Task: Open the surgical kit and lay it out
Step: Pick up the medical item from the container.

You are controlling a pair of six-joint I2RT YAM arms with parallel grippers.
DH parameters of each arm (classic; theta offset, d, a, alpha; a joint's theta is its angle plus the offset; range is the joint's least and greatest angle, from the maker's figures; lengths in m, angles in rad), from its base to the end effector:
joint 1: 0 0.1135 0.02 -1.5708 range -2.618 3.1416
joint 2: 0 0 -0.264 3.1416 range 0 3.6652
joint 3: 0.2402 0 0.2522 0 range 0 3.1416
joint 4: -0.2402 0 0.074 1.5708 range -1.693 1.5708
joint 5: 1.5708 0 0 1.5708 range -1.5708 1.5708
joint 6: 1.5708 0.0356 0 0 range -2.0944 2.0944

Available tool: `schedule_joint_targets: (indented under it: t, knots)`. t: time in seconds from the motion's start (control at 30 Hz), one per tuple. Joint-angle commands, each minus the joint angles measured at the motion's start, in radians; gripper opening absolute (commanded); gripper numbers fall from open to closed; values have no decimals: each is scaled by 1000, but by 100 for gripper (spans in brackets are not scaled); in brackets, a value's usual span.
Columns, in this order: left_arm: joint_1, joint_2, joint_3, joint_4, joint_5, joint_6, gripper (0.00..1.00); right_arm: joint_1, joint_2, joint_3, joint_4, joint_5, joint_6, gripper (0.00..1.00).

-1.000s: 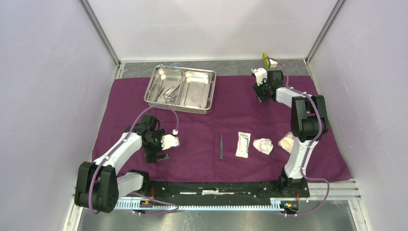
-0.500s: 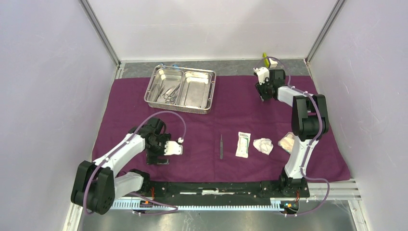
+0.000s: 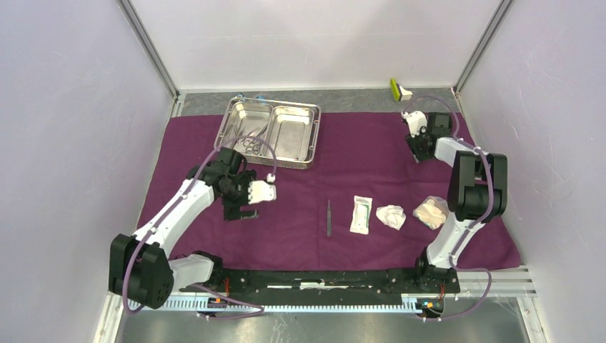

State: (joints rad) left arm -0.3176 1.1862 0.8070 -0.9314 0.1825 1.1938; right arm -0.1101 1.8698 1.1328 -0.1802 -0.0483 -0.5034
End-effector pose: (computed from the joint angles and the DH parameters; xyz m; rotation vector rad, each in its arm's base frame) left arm 0.1868 -0.0682 0.2179 1.9644 2.0353 -0.0774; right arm 0.3839 -0.0407 0.1586 -0.5080 2.4452 -0.1981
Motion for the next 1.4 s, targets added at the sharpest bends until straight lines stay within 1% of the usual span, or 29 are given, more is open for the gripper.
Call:
schedule_joint_targets:
  t: [0.0, 0.17, 0.27, 0.33, 0.4, 0.53, 0.67, 0.87, 0.93, 1.07, 1.27, 1.37]
  knots:
    - [39, 29, 106, 148, 27, -181, 100, -34, -98, -77, -11, -19, -60, 44]
    - [111, 123, 207, 367, 20, -427, 100, -64, -177, -177, 5, -34, -117, 44]
    - [127, 211, 294, 405, 16, -516, 100, -86, -192, -212, 6, -19, -154, 45]
    - [127, 271, 336, 406, 37, -520, 100, -104, -192, -219, 5, -13, -166, 45]
    - [127, 306, 345, 439, 50, -515, 100, -125, -189, -215, 2, -13, -173, 45]
    - [127, 363, 354, 514, 31, -466, 100, -155, -195, -188, -6, -22, -182, 45]
    - [126, 439, 415, 438, 47, -376, 100, -159, -206, -141, -40, -71, -168, 45]
    - [121, 502, 441, 451, 37, -349, 99, -159, -211, -86, -74, -162, -112, 46]
    - [118, 522, 448, 441, 42, -346, 95, -160, -210, -76, -85, -182, -98, 46]
    - [106, 562, 459, 418, 68, -362, 83, -159, -218, -64, -88, -210, -76, 46]
    - [98, 632, 514, 407, 102, -473, 59, -160, -227, -48, -98, -244, -49, 46]
    - [88, 658, 534, 384, 96, -515, 49, -160, -232, -48, -105, -247, -50, 46]
